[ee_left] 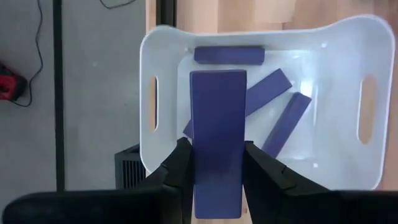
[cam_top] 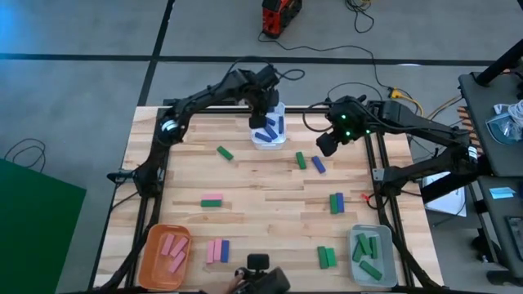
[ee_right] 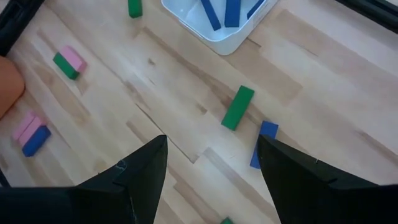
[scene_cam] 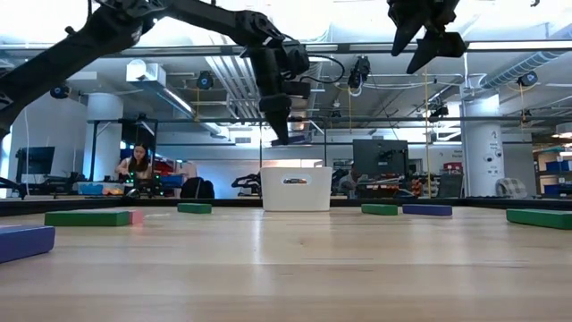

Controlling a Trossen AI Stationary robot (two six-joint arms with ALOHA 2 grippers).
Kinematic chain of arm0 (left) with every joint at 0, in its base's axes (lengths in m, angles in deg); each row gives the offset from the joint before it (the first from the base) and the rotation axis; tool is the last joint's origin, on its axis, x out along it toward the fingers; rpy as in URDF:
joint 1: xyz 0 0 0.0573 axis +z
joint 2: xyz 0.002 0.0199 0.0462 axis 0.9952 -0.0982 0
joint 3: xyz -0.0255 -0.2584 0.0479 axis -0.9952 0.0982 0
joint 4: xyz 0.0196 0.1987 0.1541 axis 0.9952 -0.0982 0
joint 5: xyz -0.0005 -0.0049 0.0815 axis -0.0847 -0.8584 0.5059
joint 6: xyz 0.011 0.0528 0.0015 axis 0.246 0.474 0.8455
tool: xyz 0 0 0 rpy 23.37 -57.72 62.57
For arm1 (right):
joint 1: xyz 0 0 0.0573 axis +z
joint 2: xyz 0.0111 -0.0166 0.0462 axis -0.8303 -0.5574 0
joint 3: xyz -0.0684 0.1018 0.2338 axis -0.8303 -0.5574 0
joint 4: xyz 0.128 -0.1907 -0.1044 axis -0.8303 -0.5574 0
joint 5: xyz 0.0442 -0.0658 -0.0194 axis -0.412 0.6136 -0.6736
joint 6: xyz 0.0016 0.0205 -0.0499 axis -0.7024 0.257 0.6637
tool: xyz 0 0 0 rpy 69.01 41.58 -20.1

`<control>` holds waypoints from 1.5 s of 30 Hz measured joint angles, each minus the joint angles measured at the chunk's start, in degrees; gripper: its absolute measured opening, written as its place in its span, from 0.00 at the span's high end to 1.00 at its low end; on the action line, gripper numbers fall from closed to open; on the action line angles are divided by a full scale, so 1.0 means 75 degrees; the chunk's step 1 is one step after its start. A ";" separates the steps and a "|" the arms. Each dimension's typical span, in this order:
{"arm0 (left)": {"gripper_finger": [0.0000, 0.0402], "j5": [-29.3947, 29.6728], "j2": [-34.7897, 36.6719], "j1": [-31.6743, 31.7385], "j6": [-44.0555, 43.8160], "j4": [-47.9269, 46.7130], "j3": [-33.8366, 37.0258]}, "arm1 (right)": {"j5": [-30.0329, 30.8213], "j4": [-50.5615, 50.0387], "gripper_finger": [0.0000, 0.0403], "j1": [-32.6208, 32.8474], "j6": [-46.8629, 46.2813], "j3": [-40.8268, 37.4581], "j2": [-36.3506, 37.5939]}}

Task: Sort blocks
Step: Put the blue block into the white bin, then put the pink block into the orange bin

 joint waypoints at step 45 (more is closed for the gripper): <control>0.58 -0.0189 0.2077 -0.1252 -0.2143 -0.2104 -0.0168 | -0.0036 0.0390 0.41 0.0000 0.0175 -0.0222 -0.0093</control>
